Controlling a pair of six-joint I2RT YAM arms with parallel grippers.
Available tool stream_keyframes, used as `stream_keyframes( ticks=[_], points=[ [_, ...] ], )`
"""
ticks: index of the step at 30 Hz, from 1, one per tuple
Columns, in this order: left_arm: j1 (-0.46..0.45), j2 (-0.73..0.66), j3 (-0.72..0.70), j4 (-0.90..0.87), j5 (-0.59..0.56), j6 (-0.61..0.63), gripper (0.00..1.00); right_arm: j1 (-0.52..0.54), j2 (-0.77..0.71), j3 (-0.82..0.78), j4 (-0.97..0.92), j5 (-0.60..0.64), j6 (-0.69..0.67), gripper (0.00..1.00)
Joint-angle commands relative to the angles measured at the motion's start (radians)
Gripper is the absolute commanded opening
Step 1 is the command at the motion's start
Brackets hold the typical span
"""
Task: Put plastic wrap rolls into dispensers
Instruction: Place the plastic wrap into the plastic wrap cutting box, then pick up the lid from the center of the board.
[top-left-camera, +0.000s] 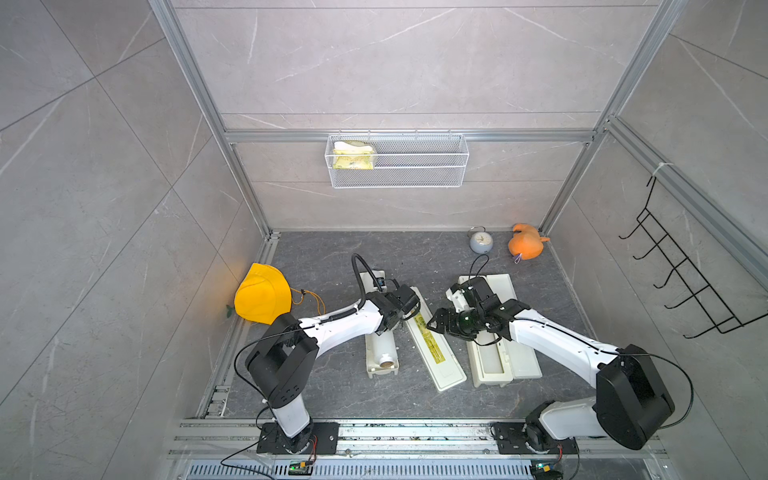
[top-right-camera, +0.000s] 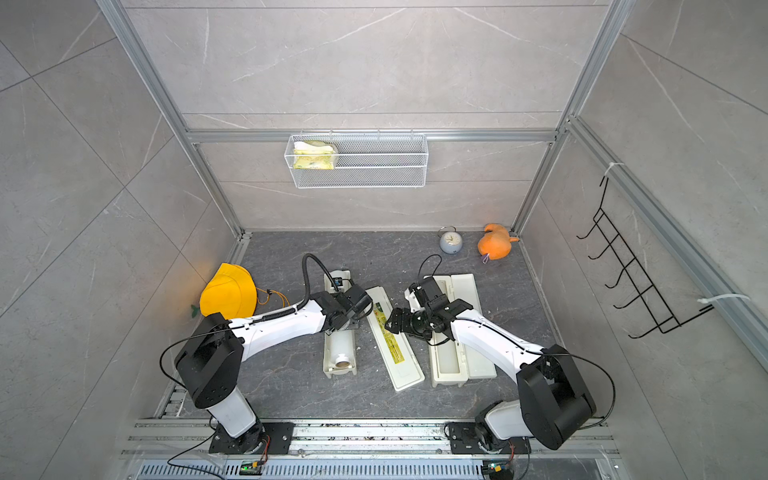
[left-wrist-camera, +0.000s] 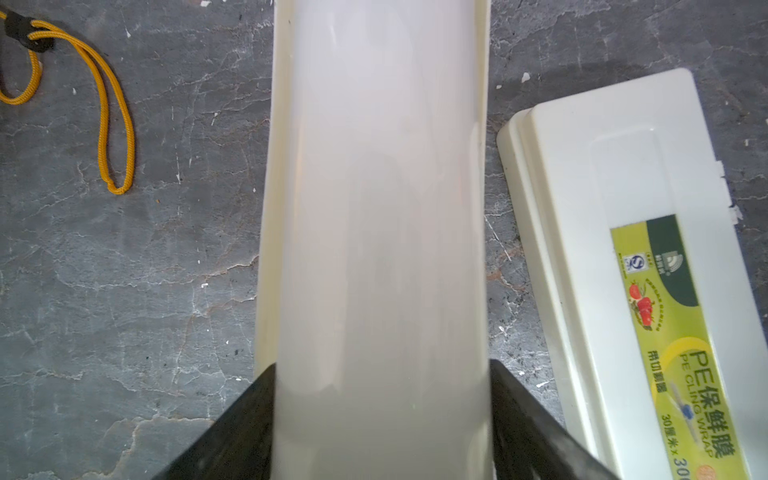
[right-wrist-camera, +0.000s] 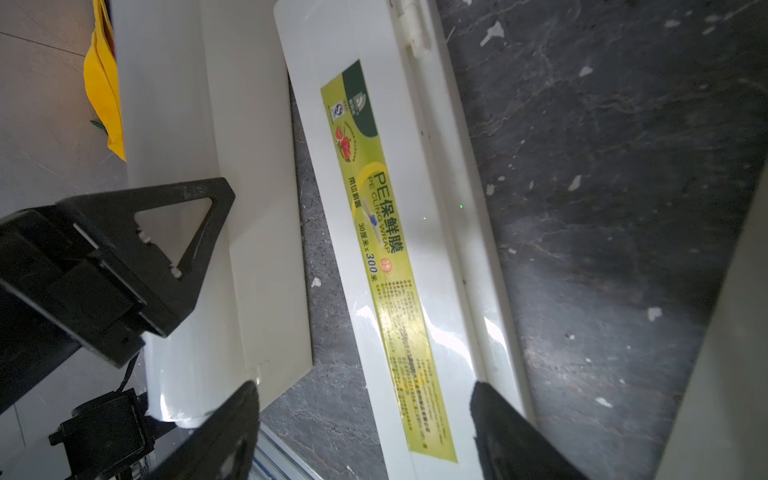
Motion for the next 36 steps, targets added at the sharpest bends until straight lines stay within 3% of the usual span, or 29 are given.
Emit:
stream_keyframes(
  ticks=[1, 10, 15, 17, 21, 30, 36],
  points=[
    [0.005, -0.067, -0.010, -0.010, -0.053, -0.009, 0.78, -0.005, 0.013, -0.006, -0.011, -0.011, -0.019, 0.81],
    [0.005, -0.112, -0.013, 0.002, -0.049, 0.006, 0.82, -0.004, 0.036, 0.013, -0.021, -0.015, -0.038, 0.81],
    [0.009, -0.170, -0.010, -0.026, -0.040, 0.019, 0.83, 0.016, 0.074, 0.070, -0.125, 0.102, -0.145, 0.84],
    [0.020, -0.204, -0.031, -0.026, -0.014, 0.030, 0.84, 0.041, 0.101, 0.098, -0.162, 0.163, -0.189, 0.90],
    [0.068, -0.296, -0.116, 0.023, 0.104, 0.050, 0.86, 0.123, 0.175, 0.164, -0.206, 0.267, -0.263, 0.99],
    [0.187, -0.492, -0.298, 0.073, 0.219, 0.067, 0.88, 0.217, 0.354, 0.269, -0.250, 0.466, -0.328, 1.00],
    [0.258, -0.528, -0.368, 0.100, 0.290, 0.089, 0.88, 0.234, 0.434, 0.307, -0.261, 0.439, -0.335, 1.00]
  ],
)
